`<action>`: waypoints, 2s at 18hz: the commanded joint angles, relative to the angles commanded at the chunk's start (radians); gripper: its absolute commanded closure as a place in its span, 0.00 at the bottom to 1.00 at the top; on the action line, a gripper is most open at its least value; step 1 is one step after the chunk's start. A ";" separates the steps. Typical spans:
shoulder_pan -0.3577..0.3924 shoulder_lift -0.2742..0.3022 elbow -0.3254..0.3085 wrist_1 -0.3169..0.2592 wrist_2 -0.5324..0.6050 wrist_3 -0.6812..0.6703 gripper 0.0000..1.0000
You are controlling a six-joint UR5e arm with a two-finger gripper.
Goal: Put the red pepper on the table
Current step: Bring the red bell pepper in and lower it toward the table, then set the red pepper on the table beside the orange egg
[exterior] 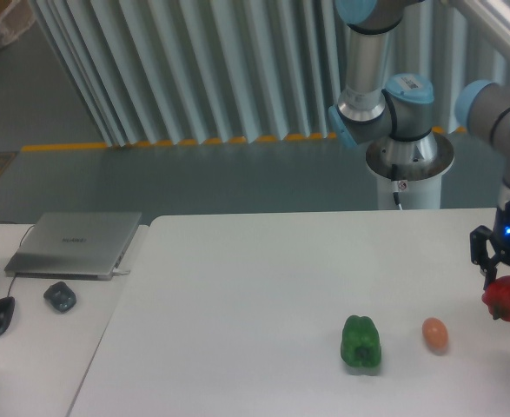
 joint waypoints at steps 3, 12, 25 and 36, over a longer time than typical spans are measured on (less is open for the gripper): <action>-0.024 -0.028 -0.005 0.066 0.060 -0.003 0.60; -0.026 -0.060 -0.063 0.081 0.052 -0.012 0.60; -0.025 -0.103 -0.103 0.083 0.017 -0.040 0.54; -0.025 -0.094 -0.098 0.088 0.018 -0.037 0.01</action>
